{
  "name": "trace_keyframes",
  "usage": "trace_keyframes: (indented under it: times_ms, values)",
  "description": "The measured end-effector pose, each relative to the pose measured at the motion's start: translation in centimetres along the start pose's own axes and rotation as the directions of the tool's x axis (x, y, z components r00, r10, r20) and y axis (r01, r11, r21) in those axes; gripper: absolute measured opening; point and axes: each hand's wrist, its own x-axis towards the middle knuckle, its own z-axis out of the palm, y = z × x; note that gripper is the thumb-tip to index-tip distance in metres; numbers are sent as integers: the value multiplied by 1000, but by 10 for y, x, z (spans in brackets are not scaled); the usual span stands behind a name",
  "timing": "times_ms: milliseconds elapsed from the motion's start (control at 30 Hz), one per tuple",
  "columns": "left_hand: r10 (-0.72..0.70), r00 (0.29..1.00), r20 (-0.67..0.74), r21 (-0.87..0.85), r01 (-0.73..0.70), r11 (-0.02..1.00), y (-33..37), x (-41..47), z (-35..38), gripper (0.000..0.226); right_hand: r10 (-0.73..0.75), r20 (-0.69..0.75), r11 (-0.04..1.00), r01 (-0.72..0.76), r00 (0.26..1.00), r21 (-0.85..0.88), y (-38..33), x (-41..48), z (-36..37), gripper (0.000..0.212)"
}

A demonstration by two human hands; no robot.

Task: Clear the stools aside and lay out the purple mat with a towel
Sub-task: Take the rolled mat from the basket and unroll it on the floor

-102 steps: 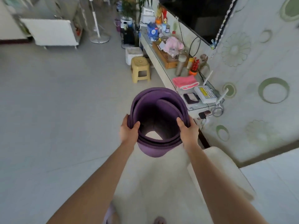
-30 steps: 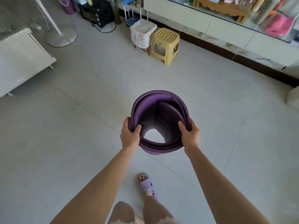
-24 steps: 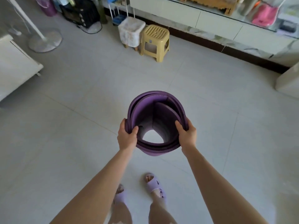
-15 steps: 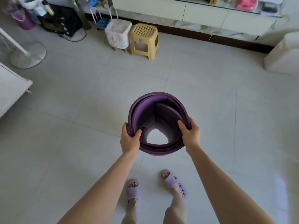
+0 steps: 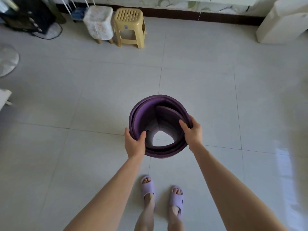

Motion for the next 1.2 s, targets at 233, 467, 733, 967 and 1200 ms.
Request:
trace_keyframes:
  times_ms: [233,467,733,967,1200]
  values:
    - [-63,998,-13,-54,62,997,-21,13,28,73,25,-9,999,-24,1000,23,35,21,-6,33]
    - [-35,998,-44,-50,32,998,-27,42,64,71,37,18,996,-38,999,75,63,51,-3,35]
    - [-25,997,-70,-80,19,997,-35,64,98,67,-12,68,994,4,998,106,82,89,1,32]
    - [-100,995,-13,-64,99,993,-53,62,108,53,35,130,993,-49,991,107,109,95,-1,33]
    - [-142,990,1,-14,142,990,-37,80,115,57,22,208,997,-37,978,68,117,97,-14,36]
